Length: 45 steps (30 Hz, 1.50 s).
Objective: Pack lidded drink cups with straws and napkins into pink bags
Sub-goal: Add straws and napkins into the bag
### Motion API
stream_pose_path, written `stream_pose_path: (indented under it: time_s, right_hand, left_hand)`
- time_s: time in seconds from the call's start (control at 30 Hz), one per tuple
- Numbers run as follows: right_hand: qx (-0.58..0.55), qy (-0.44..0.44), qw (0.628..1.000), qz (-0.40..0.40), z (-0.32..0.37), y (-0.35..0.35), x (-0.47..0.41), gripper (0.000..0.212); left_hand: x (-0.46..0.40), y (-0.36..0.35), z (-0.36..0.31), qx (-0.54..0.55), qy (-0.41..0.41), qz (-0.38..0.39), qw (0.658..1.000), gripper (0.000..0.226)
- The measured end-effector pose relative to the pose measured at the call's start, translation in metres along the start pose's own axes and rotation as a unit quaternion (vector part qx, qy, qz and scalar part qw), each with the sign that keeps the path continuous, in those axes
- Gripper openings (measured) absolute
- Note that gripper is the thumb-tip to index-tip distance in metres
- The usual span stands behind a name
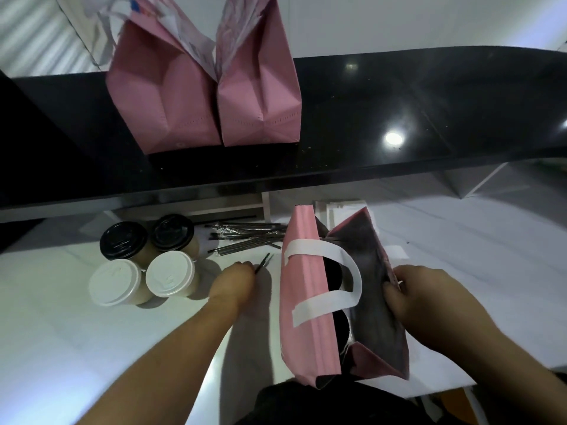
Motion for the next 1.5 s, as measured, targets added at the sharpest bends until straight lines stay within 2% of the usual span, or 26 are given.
stream_pose_path:
  time_s: [0.1,0.2,0.27,0.4,0.47,0.53,0.67,0.87,0.97,1.07,1.23,1.3,1.4,1.5]
  right_hand:
    - [-0.003,0.010,0.999,0.032,0.001,-0.002,-0.003,0.034]
    - [-0.005,0.020,0.999,0.041,0.001,-0.001,-0.004,0.033]
    - [-0.011,0.034,0.999,0.038,0.002,0.000,-0.003,0.033]
    - [-0.015,0.053,0.998,0.023,0.004,0.003,-0.002,0.034]
    - [-0.022,0.063,0.997,0.027,0.004,0.003,-0.002,0.034]
    - [-0.033,0.069,0.996,0.037,0.003,0.003,-0.001,0.034]
    - [-0.063,0.072,0.994,0.048,-0.008,0.005,0.002,0.035]
    - [-0.077,0.083,0.993,0.046,-0.016,0.008,0.006,0.033]
    - [-0.077,0.094,0.992,0.043,-0.015,0.008,0.005,0.028]
    - [-0.079,0.107,0.990,0.042,-0.013,0.006,0.005,0.028]
    - [-0.043,0.127,0.991,0.000,-0.006,0.015,0.005,0.040]
    - [-0.018,0.146,0.988,-0.041,0.003,0.025,0.004,0.041]
    - [-0.024,0.198,0.974,-0.105,0.028,0.045,-0.002,0.037]
    - [-0.043,0.250,0.957,-0.141,0.054,0.063,-0.017,0.037]
  left_hand:
    - [0.032,0.023,0.012,0.156,0.033,-0.067,0.985,0.015]
    - [0.078,0.066,0.017,0.290,0.029,-0.153,0.944,0.010]
    - [0.111,0.104,0.012,0.375,0.004,-0.208,0.903,0.007]
    - [0.187,0.193,-0.030,0.522,-0.124,-0.319,0.782,0.011]
    - [0.215,0.220,-0.066,0.534,-0.188,-0.330,0.755,0.012]
    - [0.221,0.221,-0.103,0.528,-0.209,-0.300,0.766,0.013]
    - [0.203,0.187,-0.159,0.513,-0.190,-0.217,0.809,0.009]
    - [0.178,0.142,-0.172,0.458,-0.114,-0.134,0.871,0.010]
    - [0.180,0.141,-0.165,0.439,-0.108,-0.135,0.882,0.019]
    - [0.190,0.150,-0.150,0.441,-0.106,-0.152,0.878,0.026]
    - [0.226,0.156,-0.115,0.380,-0.122,-0.219,0.890,0.021]
    - [0.239,0.145,-0.107,0.339,-0.132,-0.208,0.908,0.021]
    - [0.251,0.114,-0.102,0.268,-0.140,-0.168,0.938,0.042]
    - [0.259,0.086,-0.107,0.220,-0.156,-0.144,0.952,0.060]
Point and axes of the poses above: each hand's wrist, its own x-axis away from the middle knuckle, its own y-axis out of the back of the hand, z = x × y, the point moved 9 cm from there along -x, towards the middle knuckle, and after that the axes turned 7 degrees about z, right-handed, at the moved point
